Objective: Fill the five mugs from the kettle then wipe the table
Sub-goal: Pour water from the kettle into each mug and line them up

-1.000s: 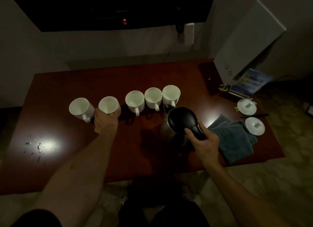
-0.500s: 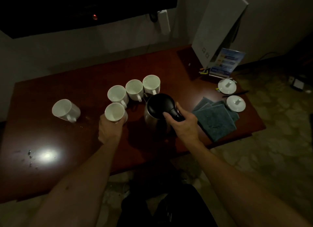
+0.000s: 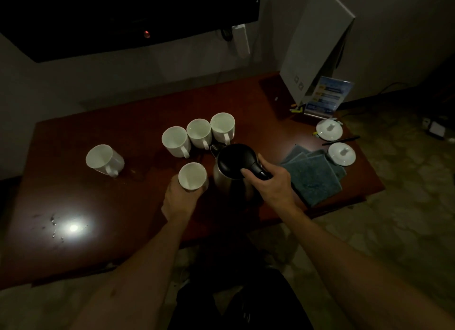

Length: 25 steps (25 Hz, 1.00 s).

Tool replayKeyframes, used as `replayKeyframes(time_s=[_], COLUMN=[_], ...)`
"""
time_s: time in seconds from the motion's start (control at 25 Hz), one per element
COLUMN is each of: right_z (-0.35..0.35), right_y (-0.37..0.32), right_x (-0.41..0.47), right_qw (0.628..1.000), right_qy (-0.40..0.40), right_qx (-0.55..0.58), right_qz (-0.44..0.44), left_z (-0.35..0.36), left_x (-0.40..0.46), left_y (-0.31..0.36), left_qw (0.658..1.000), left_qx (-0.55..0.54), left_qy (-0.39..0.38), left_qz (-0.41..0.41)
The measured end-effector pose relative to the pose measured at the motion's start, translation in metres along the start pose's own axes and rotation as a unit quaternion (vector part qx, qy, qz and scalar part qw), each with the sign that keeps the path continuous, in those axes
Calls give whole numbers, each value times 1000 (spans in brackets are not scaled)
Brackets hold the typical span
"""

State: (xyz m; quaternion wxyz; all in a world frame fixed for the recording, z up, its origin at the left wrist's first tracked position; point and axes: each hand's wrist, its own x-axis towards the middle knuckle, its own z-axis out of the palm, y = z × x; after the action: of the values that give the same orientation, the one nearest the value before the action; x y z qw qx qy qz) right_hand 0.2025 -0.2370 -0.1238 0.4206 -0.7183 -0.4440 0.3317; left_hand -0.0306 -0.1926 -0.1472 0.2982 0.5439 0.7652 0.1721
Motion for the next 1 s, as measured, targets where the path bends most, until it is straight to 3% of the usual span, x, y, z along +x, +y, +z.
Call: replayKeyframes(time_s=[0.12, 0.52, 0.76, 1.0], right_z=[-15, -56, -50, -39], right_y=[1, -37, -73, -100], right_x=[-6, -17, -8, -3], right_qw=[999, 985, 947, 919], right_qy=[-13, -111, -198, -224], right_qx=[-16, -101, -242, -320], right_qz=[-24, -86, -79, -57], left_z=[-5, -5, -7, -8], left_x=[-7, -24, -22, -16], left_y=[7, 11, 7, -2], left_qw=[998, 993, 986, 984], left_qx=[-2, -12, 29, 19], left_qy=[-68, -114, -163, -175], left_qz=[5, -17, 1, 30])
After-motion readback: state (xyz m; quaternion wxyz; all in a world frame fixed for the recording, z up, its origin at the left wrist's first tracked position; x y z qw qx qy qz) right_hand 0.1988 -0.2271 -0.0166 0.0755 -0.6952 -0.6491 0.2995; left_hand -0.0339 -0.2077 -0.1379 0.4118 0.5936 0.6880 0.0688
